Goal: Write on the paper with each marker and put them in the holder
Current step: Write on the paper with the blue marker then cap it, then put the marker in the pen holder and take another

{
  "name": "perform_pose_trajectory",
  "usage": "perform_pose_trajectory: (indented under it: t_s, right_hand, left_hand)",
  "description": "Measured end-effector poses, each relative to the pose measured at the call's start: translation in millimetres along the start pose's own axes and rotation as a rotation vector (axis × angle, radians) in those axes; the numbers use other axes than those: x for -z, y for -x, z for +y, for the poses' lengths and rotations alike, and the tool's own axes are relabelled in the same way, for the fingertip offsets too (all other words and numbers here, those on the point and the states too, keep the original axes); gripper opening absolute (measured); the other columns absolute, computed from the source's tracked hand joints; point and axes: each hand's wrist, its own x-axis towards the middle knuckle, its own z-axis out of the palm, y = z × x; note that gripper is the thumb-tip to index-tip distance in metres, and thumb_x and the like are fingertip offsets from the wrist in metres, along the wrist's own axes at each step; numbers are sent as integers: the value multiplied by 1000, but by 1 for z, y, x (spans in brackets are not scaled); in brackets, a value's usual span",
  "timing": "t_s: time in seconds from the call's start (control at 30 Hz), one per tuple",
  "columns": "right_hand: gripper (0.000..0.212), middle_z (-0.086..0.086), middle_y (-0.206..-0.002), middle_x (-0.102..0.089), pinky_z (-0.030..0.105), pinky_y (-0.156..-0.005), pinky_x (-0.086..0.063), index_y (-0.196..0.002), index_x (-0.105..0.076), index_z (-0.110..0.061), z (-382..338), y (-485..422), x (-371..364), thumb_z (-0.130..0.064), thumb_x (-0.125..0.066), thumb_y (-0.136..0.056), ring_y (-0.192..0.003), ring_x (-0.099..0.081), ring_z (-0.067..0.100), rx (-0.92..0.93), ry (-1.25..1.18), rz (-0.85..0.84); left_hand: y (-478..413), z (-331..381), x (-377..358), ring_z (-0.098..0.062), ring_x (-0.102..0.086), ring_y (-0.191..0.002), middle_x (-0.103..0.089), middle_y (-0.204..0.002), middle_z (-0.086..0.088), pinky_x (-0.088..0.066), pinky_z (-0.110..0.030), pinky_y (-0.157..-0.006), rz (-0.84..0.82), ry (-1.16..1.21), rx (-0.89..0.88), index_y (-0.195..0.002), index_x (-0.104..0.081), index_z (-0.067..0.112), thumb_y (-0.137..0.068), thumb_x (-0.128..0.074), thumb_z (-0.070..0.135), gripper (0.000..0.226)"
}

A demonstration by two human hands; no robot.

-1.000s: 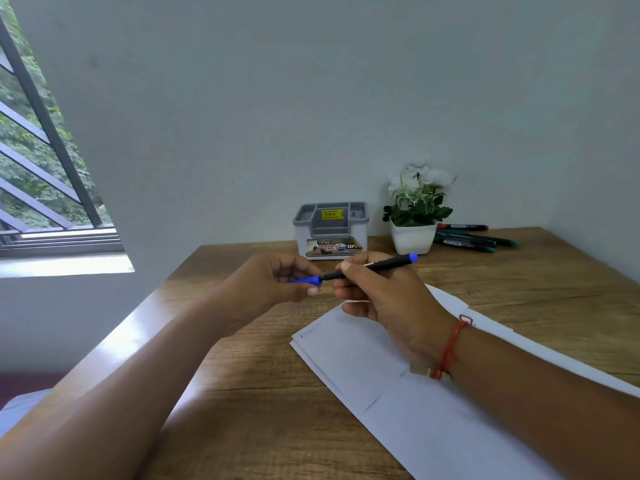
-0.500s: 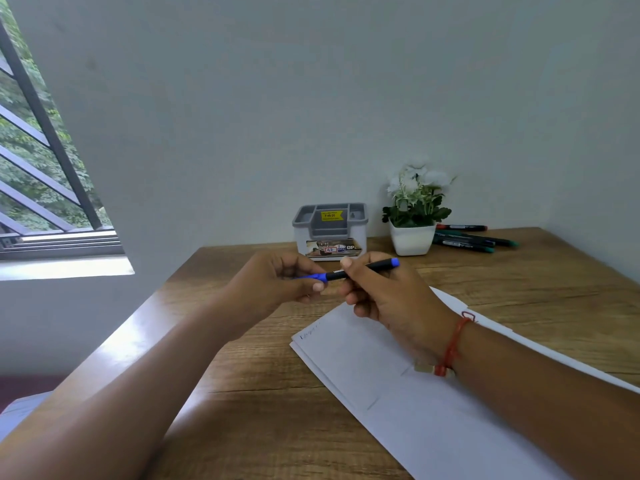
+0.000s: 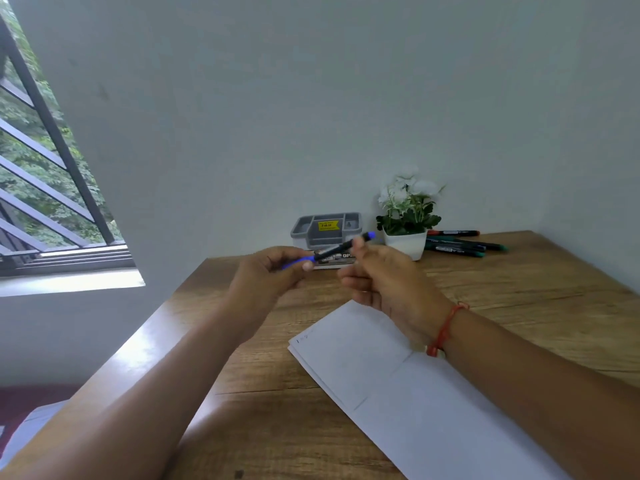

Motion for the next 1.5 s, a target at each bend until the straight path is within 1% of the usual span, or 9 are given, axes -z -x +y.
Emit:
perform_pose_trajectory:
  t_s: [0.2,0.4,0.53,0.7,0.87,1.0,1.23,1.43,1.5]
  right_hand:
    - [32,0,-82,-75,40,-73,-60,-99,-63,-26,7,2,25,-56,-52,-97,-79,-72,16,223,628,139]
    - [37,-6,-98,-73,29,-69,-50,-114,-62,-26,6,6,25,-57,-48,-99,-87,-66,10,304,1010,60]
    - [40,-7,-102,-73,31,-74,-53,-116,-61,-26,6,6,27,-59,-47,-98,-92,-66,12,313,1043,28]
    - [39,-5,-101,-71,33,-75,-54,-116,-59,-27,6,4,30,-59,-46,-98,-91,-65,14,309,1083,21]
    - [42,-4,-100,-69,30,-67,-48,-120,-59,-25,6,3,31,-59,-44,-100,-88,-62,14,326,1126,16]
    - [43,-1,-105,-70,33,-73,-52,-121,-58,-23,5,3,31,-58,-43,-100,-93,-64,18,325,1150,2]
    - [43,0,-107,-70,36,-79,-55,-121,-60,-21,5,3,29,-56,-47,-100,-97,-65,19,297,1148,8]
    - [23,-3,-82,-70,23,-56,-48,-97,-68,-18,-23,7,25,-38,-58,-99,-69,-62,7,384,887,287]
    - [18,-4,-82,-68,20,-57,-44,-96,-69,-18,-37,0,32,-32,-59,-99,-72,-63,8,328,834,387]
  left_hand:
    - [-39,11,23,-10,-69,-85,-73,-89,7,-53,-26,-81,429,-250,-174,-99,-74,23,-82,-79,18,19]
    - [-85,30,11,-10,-62,-81,-67,-91,3,-43,-16,-72,492,-532,-279,-99,-68,14,-86,-70,13,13]
    - [-106,26,0,-16,-59,-82,-65,-92,-2,-39,-13,-64,430,-632,-215,-97,-64,15,-87,-69,11,11]
    - [-114,12,-11,-20,-61,-84,-64,-89,-2,-42,-20,-68,411,-612,-159,-97,-61,14,-86,-68,12,13]
    - [-115,-2,-20,-18,-63,-83,-68,-90,-5,-40,-17,-61,357,-573,-77,-120,-55,11,-88,-69,14,35]
    - [-106,-9,-22,-22,-65,-91,-69,-91,-5,-45,-26,-70,364,-578,-39,-125,-53,10,-89,-69,15,40]
    - [-48,-14,-32,-8,-61,-81,-67,-89,5,-44,-21,-64,320,-565,-67,-111,-56,20,-89,-69,20,25]
    - [-15,-30,-26,-6,-62,-81,-66,-84,14,-51,-27,-71,116,-724,-113,-103,-64,28,-88,-70,26,16]
    - [-14,-32,-25,-4,-61,-83,-66,-88,15,-53,-28,-75,45,-757,-130,-106,-65,29,-89,-70,29,18]
